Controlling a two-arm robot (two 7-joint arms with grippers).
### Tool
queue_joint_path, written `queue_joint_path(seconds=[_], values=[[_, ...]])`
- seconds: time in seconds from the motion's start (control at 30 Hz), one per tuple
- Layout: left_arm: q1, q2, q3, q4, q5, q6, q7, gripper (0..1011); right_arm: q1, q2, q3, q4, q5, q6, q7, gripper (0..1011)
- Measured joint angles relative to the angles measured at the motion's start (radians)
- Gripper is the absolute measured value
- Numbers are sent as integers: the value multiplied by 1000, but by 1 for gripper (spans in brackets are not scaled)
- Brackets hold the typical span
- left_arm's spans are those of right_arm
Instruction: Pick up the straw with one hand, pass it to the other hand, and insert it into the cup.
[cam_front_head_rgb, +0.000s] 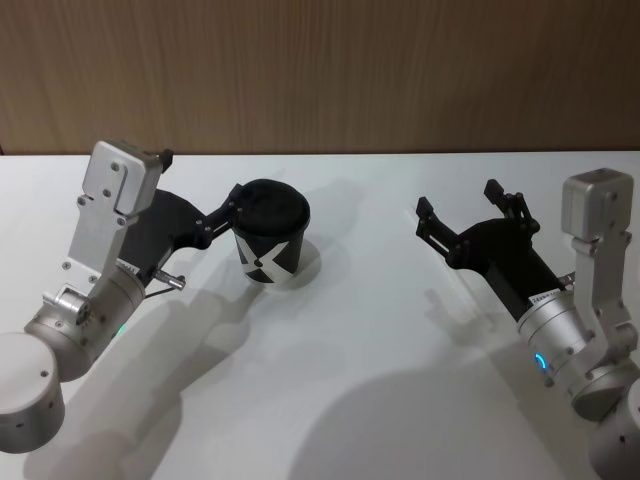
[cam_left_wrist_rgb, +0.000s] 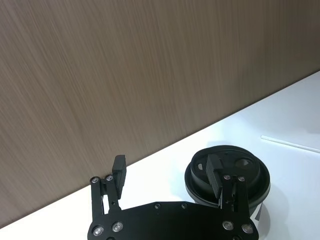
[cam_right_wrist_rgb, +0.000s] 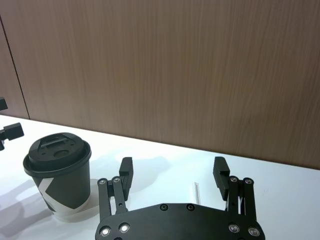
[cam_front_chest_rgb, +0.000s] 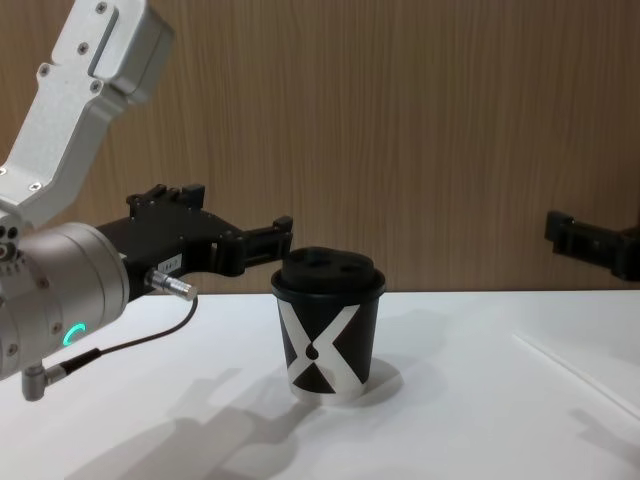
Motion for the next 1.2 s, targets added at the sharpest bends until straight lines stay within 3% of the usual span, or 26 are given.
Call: queue_joint_path(seconds=[0.7, 1.2], values=[[0, 0, 0, 0, 0, 0, 0, 1002, 2, -1, 1, 4, -1, 0, 0, 1001], [0, 0, 0, 0, 0, 0, 0, 1002, 39, 27, 28, 79, 3, 27, 43, 1001]])
